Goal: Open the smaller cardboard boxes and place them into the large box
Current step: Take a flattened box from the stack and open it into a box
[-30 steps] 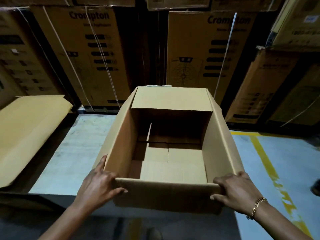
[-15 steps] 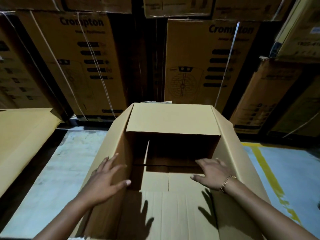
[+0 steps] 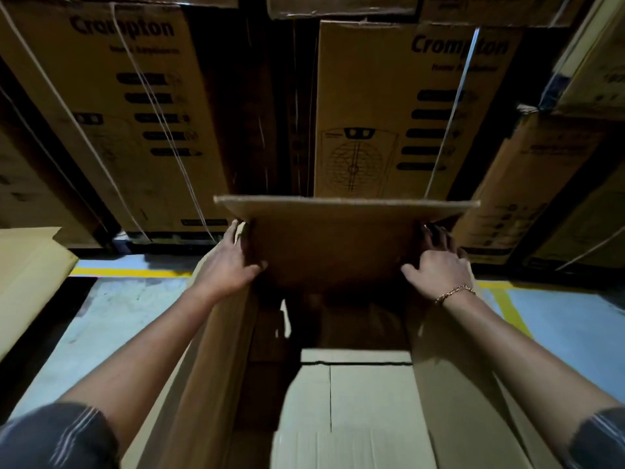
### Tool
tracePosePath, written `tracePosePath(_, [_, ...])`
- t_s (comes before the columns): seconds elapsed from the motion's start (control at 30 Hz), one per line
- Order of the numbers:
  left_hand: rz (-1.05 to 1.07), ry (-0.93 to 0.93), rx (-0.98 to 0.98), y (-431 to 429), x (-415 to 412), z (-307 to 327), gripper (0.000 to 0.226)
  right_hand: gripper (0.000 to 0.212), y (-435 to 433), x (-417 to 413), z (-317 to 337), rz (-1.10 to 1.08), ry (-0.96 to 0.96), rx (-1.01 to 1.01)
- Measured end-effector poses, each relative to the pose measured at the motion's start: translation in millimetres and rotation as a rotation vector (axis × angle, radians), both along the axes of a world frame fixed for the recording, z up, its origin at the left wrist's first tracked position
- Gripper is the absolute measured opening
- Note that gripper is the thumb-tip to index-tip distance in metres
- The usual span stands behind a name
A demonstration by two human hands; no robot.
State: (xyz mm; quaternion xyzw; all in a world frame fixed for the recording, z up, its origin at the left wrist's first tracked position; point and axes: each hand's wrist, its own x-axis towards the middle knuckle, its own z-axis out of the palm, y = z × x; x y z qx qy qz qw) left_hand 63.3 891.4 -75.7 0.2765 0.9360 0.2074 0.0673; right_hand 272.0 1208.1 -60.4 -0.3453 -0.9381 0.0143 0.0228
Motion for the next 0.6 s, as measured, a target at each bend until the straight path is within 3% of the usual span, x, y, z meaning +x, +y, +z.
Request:
tracePosePath(0.1, [0.003, 0.023, -0.067, 30, -30, 1, 0.093, 0.073, 32, -21, -7, 0.079, 0.127, 0.008])
tracePosePath(0.17, [0.052, 0.040, -0.124, 40, -44, 1, 0.095, 0.080, 47, -34, -9, 0.097, 0.113, -0.029])
tracePosePath(0.33, [0.079, 0.082, -0.266, 48, -67, -12, 0.075, 0.073, 87, -64, -26, 0.125, -0.063, -0.161])
tracePosePath(0.6, [0.123, 0.001, -0.138, 53, -85, -34, 0.047, 0.047, 101, -77, -48, 0.086, -0.006, -0.172])
